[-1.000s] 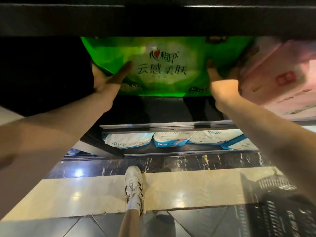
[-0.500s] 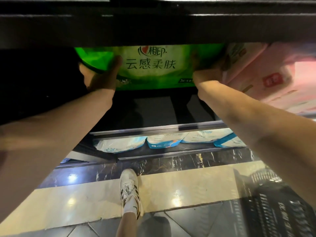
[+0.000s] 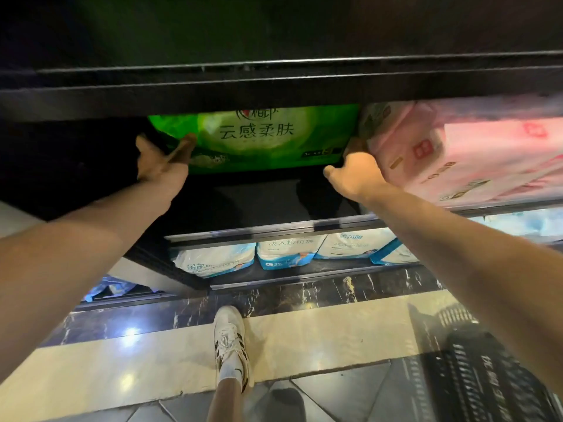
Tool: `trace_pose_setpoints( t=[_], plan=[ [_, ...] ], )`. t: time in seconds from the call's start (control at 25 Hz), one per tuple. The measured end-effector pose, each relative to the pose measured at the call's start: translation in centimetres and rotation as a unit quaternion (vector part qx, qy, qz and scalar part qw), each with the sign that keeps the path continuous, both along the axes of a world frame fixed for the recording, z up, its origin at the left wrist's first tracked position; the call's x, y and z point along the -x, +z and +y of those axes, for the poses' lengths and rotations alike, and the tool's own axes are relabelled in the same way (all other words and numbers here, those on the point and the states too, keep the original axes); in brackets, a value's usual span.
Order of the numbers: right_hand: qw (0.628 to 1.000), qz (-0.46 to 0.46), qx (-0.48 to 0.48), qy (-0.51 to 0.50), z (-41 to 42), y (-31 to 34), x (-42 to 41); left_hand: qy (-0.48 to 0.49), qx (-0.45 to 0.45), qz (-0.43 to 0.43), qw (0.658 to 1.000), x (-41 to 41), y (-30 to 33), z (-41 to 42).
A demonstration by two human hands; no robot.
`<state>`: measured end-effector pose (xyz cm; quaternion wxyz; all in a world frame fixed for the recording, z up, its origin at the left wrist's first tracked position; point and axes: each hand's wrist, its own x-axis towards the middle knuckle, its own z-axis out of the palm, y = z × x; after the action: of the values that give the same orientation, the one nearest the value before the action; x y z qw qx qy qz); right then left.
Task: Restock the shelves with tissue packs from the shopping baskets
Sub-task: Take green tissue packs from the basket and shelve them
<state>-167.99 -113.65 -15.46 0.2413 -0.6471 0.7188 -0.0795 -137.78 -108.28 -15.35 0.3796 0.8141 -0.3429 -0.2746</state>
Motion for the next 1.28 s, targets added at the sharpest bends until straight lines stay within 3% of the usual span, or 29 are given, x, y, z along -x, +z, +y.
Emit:
trace_pose_setpoints(
  t=[0.08,0.2,0.32,0.48,0.64,0.92,1.04,1.28],
  plan=[
    [0.999,-0.001,0.002,0.044,3.7,1.9,0.7,-0.070,-0.055,-0.067,0.994,1.0,1.5,3.3],
    [0.988,0.066,0.038,0.133,10.3,7.1,2.6,-0.189,-0.124,-0.226,0.948,3.4,5.9,10.8],
    [0.978,0.113,0.083,0.154,17.0,14.4,4.2,-0.267,-0.103,-0.364,0.886,6.5,12.8,17.1],
    [0.973,0.134,0.124,0.144,25.3,24.0,5.7,-0.308,-0.037,-0.463,0.830,10.3,22.3,24.0],
    [0.976,0.124,0.142,0.111,32.4,31.6,6.3,-0.326,0.021,-0.473,0.818,12.5,30.0,29.8],
    [0.980,0.129,0.148,0.014,40.2,36.0,6.3,-0.385,-0.002,-0.434,0.815,14.5,34.5,34.0],
    [0.978,0.154,0.131,-0.043,41.8,36.6,6.6,-0.435,0.033,-0.428,0.792,16.1,35.2,33.0],
    [0.939,0.218,0.121,-0.236,48.3,38.2,10.9,-0.580,0.133,-0.390,0.702,24.5,36.1,31.7]
  ],
)
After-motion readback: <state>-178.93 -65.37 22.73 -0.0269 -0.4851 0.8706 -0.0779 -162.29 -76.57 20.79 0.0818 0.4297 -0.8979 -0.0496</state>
